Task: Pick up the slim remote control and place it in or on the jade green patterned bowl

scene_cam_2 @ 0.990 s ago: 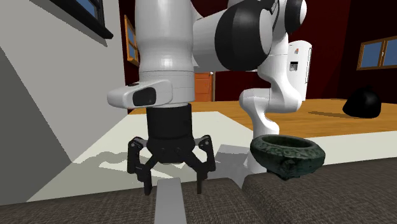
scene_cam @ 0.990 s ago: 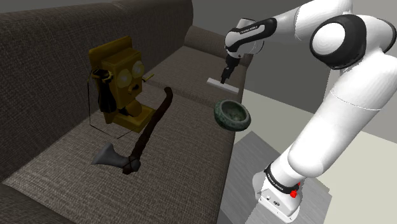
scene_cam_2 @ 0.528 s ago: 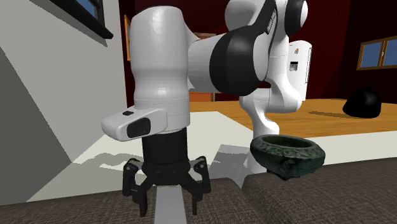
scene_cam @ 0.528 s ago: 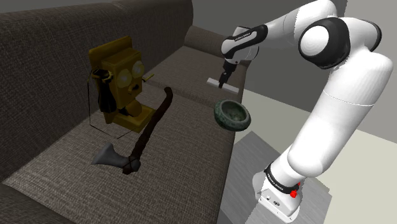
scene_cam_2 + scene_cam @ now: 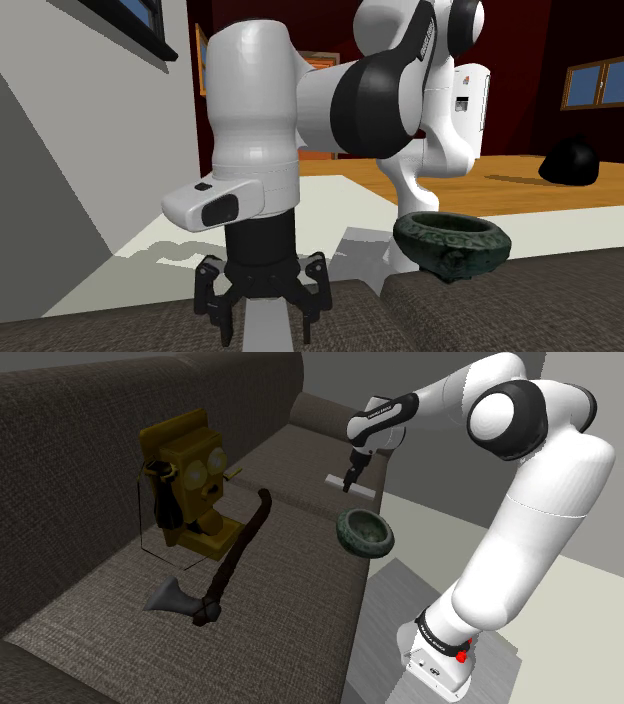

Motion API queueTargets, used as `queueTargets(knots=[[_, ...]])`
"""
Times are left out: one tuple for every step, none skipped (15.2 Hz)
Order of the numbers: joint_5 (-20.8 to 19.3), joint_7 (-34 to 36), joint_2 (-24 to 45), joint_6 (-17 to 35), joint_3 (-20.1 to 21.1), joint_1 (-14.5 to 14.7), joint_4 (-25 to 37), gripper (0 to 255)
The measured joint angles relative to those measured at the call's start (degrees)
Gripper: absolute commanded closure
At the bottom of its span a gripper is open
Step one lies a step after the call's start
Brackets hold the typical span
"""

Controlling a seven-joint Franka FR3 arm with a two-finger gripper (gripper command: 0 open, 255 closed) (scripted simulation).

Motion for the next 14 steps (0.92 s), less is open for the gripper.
queueTargets(knots=[[0.0,0.0,0.0,0.0,0.0,0.0,0.0,255],[0.0,0.0,0.0,0.0,0.0,0.0,0.0,255],[0.0,0.0,0.0,0.0,0.0,0.0,0.0,255],[0.0,0.0,-0.1,0.0,0.0,0.0,0.0,255],[0.0,0.0,-0.1,0.0,0.0,0.0,0.0,255],[0.0,0.0,-0.1,0.0,0.0,0.0,0.0,255],[0.0,0.0,-0.1,0.0,0.0,0.0,0.0,255],[0.0,0.0,-0.1,0.0,0.0,0.0,0.0,255],[0.0,0.0,-0.1,0.0,0.0,0.0,0.0,255],[0.0,0.0,0.0,0.0,0.0,0.0,0.0,255],[-0.1,0.1,-0.2,-0.3,0.0,0.0,0.1,255],[-0.3,0.2,-0.5,-0.7,-0.1,0.1,0.2,255],[-0.5,0.3,-1.0,-1.3,-0.2,0.1,0.4,255],[-0.7,0.5,-1.5,-1.9,-0.2,0.2,0.5,255]])
